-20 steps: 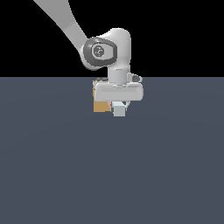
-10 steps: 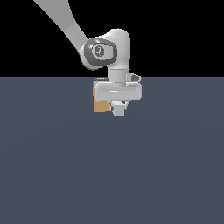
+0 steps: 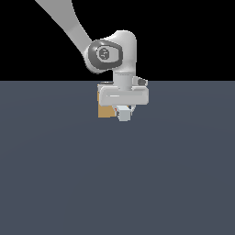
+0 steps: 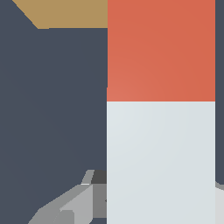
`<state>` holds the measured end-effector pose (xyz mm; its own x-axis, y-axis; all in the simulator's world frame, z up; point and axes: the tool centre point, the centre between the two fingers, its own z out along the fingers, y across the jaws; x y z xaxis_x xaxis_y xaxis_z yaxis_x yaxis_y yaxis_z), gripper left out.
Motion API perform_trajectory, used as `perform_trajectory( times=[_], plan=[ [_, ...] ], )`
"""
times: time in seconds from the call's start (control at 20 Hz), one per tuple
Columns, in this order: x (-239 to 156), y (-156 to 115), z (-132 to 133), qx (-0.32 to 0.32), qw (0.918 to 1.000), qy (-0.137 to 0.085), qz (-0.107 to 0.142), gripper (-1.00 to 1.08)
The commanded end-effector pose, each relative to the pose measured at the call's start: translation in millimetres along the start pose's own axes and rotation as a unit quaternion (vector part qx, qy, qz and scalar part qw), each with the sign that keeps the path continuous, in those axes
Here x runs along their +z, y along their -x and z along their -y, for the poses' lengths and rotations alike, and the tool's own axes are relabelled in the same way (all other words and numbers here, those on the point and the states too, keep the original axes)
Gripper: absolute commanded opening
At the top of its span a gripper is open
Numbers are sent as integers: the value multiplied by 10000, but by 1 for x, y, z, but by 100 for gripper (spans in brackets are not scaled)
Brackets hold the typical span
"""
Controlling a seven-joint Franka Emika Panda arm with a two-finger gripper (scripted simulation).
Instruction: Insert the peg into the horizontal hole in a box.
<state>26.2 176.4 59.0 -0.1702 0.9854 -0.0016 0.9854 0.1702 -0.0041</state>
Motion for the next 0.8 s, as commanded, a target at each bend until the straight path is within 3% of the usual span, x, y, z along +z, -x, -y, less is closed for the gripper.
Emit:
perform_trajectory(
  times=[0.0,0.5,0.75],
  plan=[
    [-2,-7,-1,-6,10000,16,-3,-100],
    [-3,-75,0,-6,10000,30,-5,-100],
    [-4,-87,-1,-6,10000,33,-6,-100]
  ],
)
